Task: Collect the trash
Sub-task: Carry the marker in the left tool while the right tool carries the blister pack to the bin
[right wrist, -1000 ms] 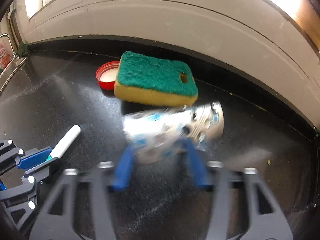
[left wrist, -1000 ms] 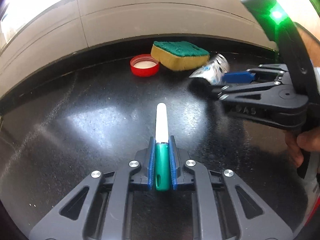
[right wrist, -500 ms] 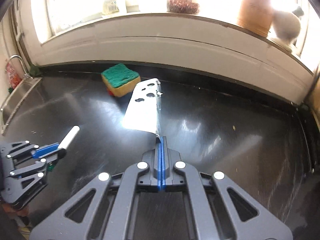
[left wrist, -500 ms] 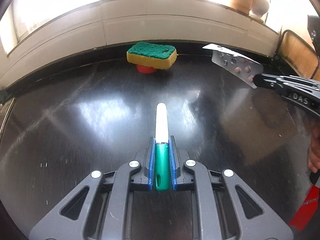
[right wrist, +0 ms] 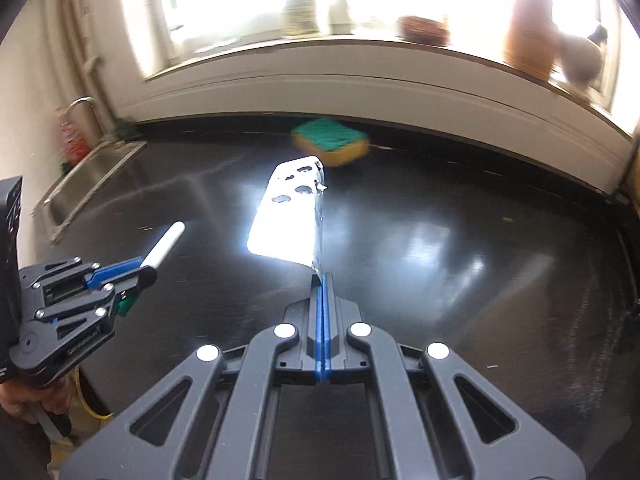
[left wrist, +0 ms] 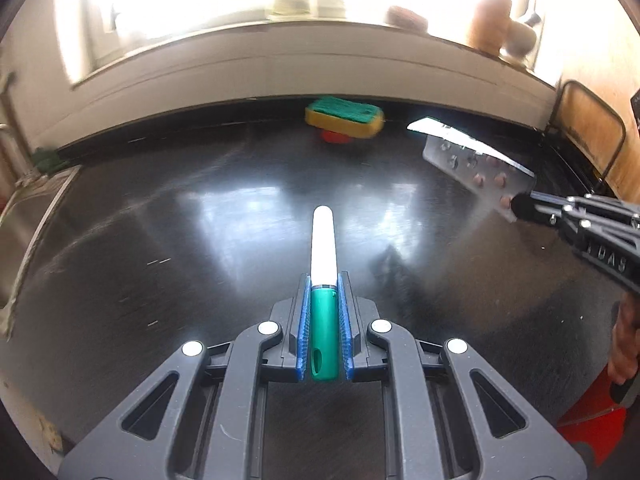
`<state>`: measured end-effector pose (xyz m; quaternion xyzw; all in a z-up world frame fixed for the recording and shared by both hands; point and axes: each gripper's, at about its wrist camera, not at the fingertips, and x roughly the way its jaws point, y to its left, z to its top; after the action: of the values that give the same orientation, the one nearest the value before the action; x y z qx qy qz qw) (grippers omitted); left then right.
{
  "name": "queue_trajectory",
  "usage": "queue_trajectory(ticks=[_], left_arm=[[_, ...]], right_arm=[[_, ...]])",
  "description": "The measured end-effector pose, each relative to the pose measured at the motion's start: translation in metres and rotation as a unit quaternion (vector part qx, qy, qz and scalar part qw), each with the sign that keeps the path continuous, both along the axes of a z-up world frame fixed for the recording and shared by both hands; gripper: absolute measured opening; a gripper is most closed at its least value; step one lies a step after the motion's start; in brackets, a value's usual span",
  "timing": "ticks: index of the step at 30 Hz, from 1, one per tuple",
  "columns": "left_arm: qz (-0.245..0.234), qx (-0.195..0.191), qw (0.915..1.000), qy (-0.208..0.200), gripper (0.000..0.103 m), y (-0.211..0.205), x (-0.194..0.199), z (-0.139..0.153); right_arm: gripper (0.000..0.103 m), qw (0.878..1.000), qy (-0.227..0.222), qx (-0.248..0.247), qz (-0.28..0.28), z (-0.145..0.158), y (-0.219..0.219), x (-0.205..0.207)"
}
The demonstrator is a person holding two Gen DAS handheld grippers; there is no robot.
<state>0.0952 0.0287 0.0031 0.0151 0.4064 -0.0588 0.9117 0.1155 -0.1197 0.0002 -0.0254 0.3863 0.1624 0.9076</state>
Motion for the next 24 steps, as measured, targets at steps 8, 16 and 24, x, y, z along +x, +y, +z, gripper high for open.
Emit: queue_trajectory(ticks=[8,16,24], left_arm=[[0.122,0.008,0.9923,-0.014,0.013,0.116,-0.084,0.005],[0.289,0.009,0.9572,0.008,0.013,0.240,-0.204,-0.020],[0.369,-0.022,0.9282,0.043,0.013,0.306,-0.288,-0.060]], right_arm=[[0.001,0.989,0.020,0.035,0.144,-0.002,0.144,-0.030],[0.001,0.950,0.057,0.037,0.306,-0.023,0.298,-0.078],[0.001,0.904,0.125,0.010,0.409,-0.077,0.406,-0.139]])
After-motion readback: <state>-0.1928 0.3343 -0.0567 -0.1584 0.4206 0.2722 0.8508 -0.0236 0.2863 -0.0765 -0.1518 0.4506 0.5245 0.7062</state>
